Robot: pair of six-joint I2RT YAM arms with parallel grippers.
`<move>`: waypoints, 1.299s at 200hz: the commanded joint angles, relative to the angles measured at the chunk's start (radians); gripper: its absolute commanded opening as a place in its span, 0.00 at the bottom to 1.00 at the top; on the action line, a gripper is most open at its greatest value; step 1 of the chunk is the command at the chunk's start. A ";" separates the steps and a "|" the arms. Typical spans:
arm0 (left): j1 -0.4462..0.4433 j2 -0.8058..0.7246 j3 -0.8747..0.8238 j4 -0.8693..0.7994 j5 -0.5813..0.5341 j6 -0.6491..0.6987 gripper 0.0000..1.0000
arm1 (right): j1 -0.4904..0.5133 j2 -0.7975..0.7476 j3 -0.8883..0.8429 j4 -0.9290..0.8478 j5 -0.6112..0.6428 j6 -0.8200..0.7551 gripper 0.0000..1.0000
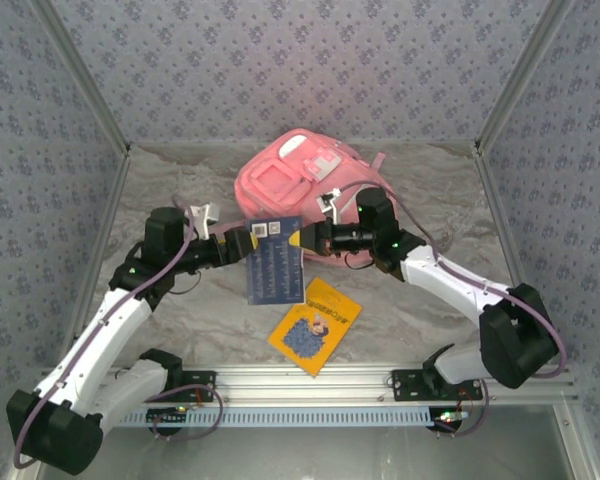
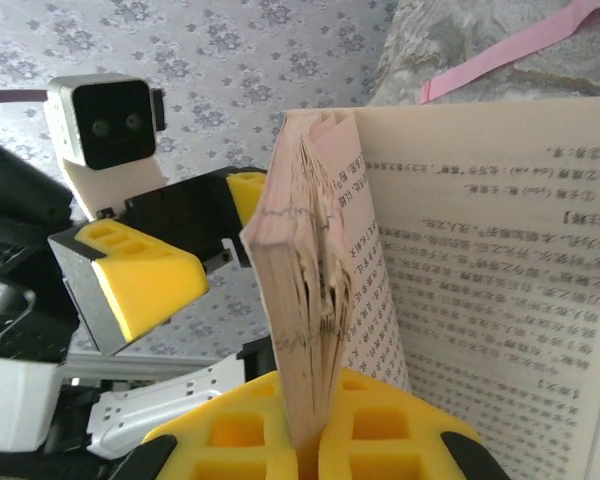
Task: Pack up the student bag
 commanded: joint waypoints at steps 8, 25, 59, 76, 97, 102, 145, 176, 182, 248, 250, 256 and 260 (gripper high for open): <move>-0.006 0.033 -0.051 0.231 0.190 -0.135 0.76 | -0.017 -0.058 -0.024 0.195 -0.112 0.090 0.00; -0.026 0.044 -0.064 0.315 0.228 -0.185 0.75 | -0.024 -0.071 -0.030 0.201 -0.125 0.093 0.00; -0.080 0.048 -0.053 0.373 0.257 -0.192 0.67 | -0.045 -0.087 -0.041 0.213 -0.130 0.100 0.00; -0.092 0.042 -0.060 0.410 0.267 -0.209 0.56 | -0.055 -0.090 -0.050 0.226 -0.133 0.112 0.00; -0.102 0.036 -0.073 0.458 0.277 -0.229 0.44 | -0.062 -0.091 -0.058 0.237 -0.129 0.125 0.00; -0.105 0.035 -0.074 0.458 0.274 -0.226 0.40 | -0.063 -0.092 -0.059 0.239 -0.129 0.124 0.00; -0.108 0.042 -0.068 0.405 0.215 -0.189 0.01 | -0.108 -0.141 -0.068 0.111 -0.042 0.047 0.38; -0.108 -0.006 -0.076 0.423 0.098 -0.228 0.00 | -0.134 -0.306 -0.120 -0.071 0.248 -0.108 0.76; -0.107 -0.019 -0.076 0.436 0.065 -0.239 0.00 | -0.126 -0.336 -0.138 -0.067 0.289 -0.110 0.80; -0.129 -0.133 -0.244 0.853 -0.498 -0.665 0.00 | 0.007 -0.450 -0.285 0.106 0.561 0.084 0.90; -0.131 -0.131 -0.249 0.867 -0.513 -0.677 0.00 | 0.015 -0.450 -0.291 0.121 0.569 0.089 0.90; -0.138 -0.122 -0.258 0.904 -0.545 -0.705 0.00 | 0.039 -0.445 -0.299 0.155 0.593 0.109 0.91; -0.142 -0.116 -0.259 0.919 -0.560 -0.719 0.00 | 0.054 -0.441 -0.306 0.181 0.607 0.119 0.91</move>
